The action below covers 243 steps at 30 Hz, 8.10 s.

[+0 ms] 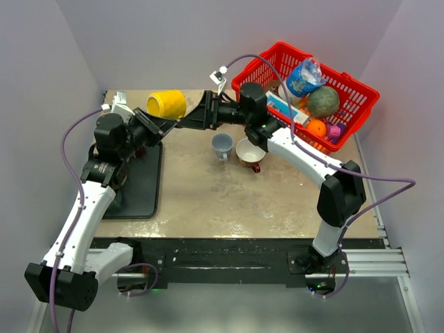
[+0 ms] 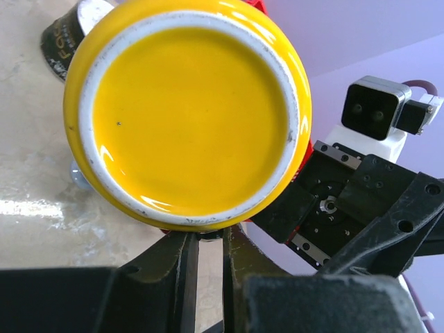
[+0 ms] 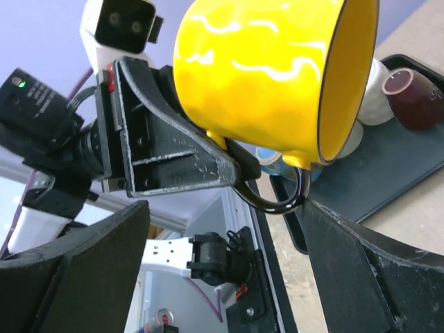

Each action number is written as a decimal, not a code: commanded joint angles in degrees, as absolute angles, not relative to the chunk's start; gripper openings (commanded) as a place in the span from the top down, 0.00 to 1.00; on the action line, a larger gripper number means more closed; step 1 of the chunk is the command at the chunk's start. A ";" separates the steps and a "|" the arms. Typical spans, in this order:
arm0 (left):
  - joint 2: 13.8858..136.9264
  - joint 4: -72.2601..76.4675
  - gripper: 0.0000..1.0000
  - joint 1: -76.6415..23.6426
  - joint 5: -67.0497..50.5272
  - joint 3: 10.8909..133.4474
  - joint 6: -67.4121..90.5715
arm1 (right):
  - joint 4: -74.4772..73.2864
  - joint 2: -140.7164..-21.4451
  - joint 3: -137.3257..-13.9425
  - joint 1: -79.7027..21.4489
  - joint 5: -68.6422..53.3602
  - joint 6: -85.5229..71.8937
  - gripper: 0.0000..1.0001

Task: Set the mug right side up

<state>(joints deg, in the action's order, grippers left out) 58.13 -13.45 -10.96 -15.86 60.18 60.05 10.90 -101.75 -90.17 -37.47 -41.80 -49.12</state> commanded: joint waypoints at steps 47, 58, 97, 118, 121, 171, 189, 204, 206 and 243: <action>58.10 35.33 1.00 -12.48 -35.16 50.89 69.26 | 51.42 -99.67 -83.58 -33.40 -45.79 -79.89 0.54; 59.15 27.70 0.85 -12.74 -35.69 52.03 63.47 | 48.96 -99.93 -83.15 -33.31 -45.18 -79.81 1.00; 60.20 -44.82 0.01 -12.30 17.58 75.23 38.94 | -25.76 -111.00 -103.98 -51.23 17.04 -29.53 1.00; 62.93 -51.33 0.01 -12.22 19.34 78.05 38.76 | -26.45 -125.24 -108.45 -53.88 31.03 -27.25 1.00; 63.28 -51.59 0.01 -12.22 19.42 78.31 38.85 | -28.82 -127.17 -110.91 -53.88 31.90 -27.68 1.00; 58.89 -55.98 0.01 24.87 26.10 58.62 47.27 | -37.00 -102.66 -99.23 -37.44 12.30 -29.88 0.13; 55.81 -47.57 0.02 33.22 21.18 53.45 80.98 | -44.20 -105.03 -104.85 -35.16 11.25 -26.90 0.13; 61.69 -53.07 0.07 33.49 29.43 50.62 99.48 | -46.23 -108.02 -103.80 -33.57 5.10 -29.00 0.17; 62.57 -54.66 0.08 33.49 30.41 52.28 100.02 | -46.32 -107.84 -103.71 -33.57 5.10 -29.00 0.17; 67.15 -49.75 0.83 33.49 25.40 42.19 106.79 | -45.79 -107.23 -100.81 -33.66 5.27 -28.92 0.18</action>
<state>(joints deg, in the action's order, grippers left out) 66.67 -49.39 32.99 25.47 42.89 106.10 -46.28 -108.60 -100.88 -33.63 4.95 -28.49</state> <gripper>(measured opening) 0.290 0.822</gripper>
